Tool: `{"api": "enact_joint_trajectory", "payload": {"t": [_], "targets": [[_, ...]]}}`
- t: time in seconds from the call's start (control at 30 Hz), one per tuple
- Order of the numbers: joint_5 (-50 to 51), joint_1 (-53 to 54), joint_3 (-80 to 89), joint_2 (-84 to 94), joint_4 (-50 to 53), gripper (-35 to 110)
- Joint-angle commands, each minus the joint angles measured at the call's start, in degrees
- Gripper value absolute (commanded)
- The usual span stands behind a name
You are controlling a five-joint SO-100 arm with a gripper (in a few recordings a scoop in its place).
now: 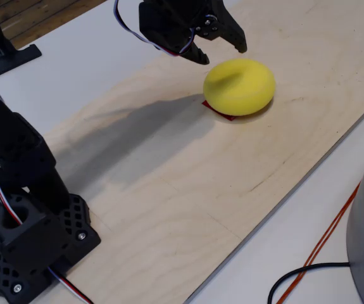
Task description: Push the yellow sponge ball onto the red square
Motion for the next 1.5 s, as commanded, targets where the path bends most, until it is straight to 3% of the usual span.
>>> {"api": "enact_joint_trajectory", "payload": {"t": [0.0,0.23,0.4,0.6,1.0,1.07,1.17,1.47], "targets": [[-5.0,2.8,-1.8,5.2,-1.9,24],[-26.5,3.5,-1.1,14.9,-19.2,22],[-44.4,-0.2,-2.5,18.5,-31.7,28],[-48.7,-0.9,-2.4,18.5,-39.6,32],[-46.2,1.7,0.4,15.9,-46.7,49],[-46.1,1.8,0.3,16.0,-47.3,43],[-43.0,1.8,-0.3,16.5,-50.5,0],[-46.1,1.8,1.6,14.3,-50.9,0]]}}
